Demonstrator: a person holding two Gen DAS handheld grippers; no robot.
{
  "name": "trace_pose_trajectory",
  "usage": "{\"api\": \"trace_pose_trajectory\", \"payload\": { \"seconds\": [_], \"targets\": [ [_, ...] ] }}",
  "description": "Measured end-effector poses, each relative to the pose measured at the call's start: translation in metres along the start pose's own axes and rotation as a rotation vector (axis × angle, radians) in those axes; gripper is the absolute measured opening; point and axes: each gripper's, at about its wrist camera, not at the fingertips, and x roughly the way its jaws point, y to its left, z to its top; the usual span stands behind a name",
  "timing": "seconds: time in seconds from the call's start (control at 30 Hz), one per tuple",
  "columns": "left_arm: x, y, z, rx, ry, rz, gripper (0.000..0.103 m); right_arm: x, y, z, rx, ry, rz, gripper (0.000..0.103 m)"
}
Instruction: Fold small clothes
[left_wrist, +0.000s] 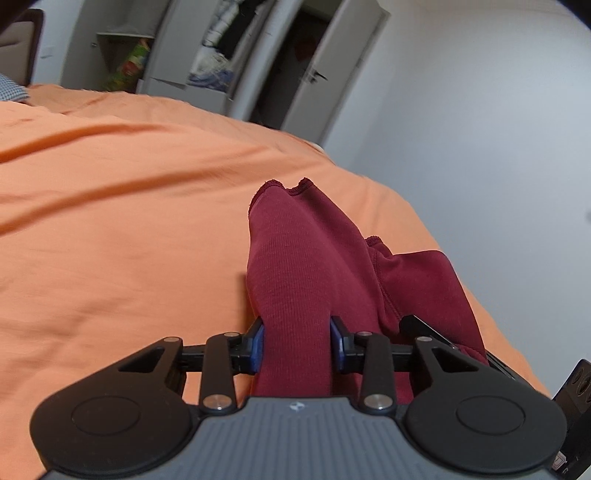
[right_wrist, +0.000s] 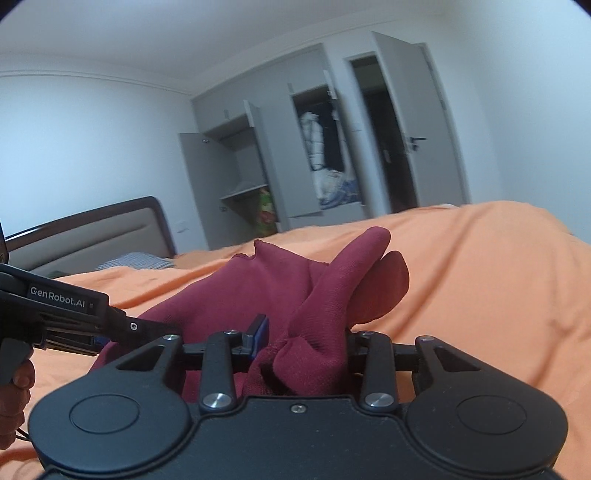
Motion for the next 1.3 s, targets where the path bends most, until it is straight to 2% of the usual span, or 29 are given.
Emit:
{"api": "trace_pose_trajectory", "payload": {
  "seconds": [0.17,0.3,0.43,0.53,0.6,0.67,0.73,0.87,0.93,1.1,1.3],
  "targets": [
    [-0.022,0.030,-0.002,-0.047,-0.018,0.064,0.038,0.017,0.036,-0.004,-0.021,0.029,0.062,0.038],
    [-0.027,0.053,-0.009,-0.093,0.003,0.086,0.039,0.024,0.056,-0.012,-0.028,0.065,0.073,0.039],
    [-0.022,0.072,-0.021,-0.138,0.048,0.094,0.046,0.025,0.064,-0.022,-0.032,0.105,0.031,0.049],
    [-0.019,0.074,-0.027,-0.149,0.049,0.103,0.051,0.024,0.061,-0.026,-0.028,0.136,-0.005,0.052],
    [-0.019,0.075,-0.027,-0.155,0.045,0.107,0.055,0.023,0.058,-0.028,-0.023,0.147,-0.022,0.063],
    [-0.017,0.072,-0.027,-0.155,0.042,0.123,0.064,0.022,0.058,-0.027,-0.023,0.151,-0.039,0.072],
    [-0.016,0.071,-0.025,-0.154,0.035,0.150,0.084,0.024,0.054,-0.026,-0.026,0.145,-0.048,0.085],
    [-0.032,0.068,-0.029,-0.150,0.010,0.174,0.091,0.015,0.059,-0.024,-0.040,0.114,-0.063,0.099],
    [-0.039,0.066,-0.029,-0.146,-0.006,0.188,0.097,0.008,0.065,-0.022,-0.047,0.095,-0.068,0.102],
    [-0.061,0.056,-0.031,-0.106,-0.055,0.207,0.102,-0.008,0.066,-0.009,-0.052,0.047,-0.069,0.102],
    [-0.094,0.042,-0.041,-0.057,-0.116,0.214,0.102,-0.041,0.079,-0.003,-0.051,-0.011,-0.053,0.102]
  ]
}}
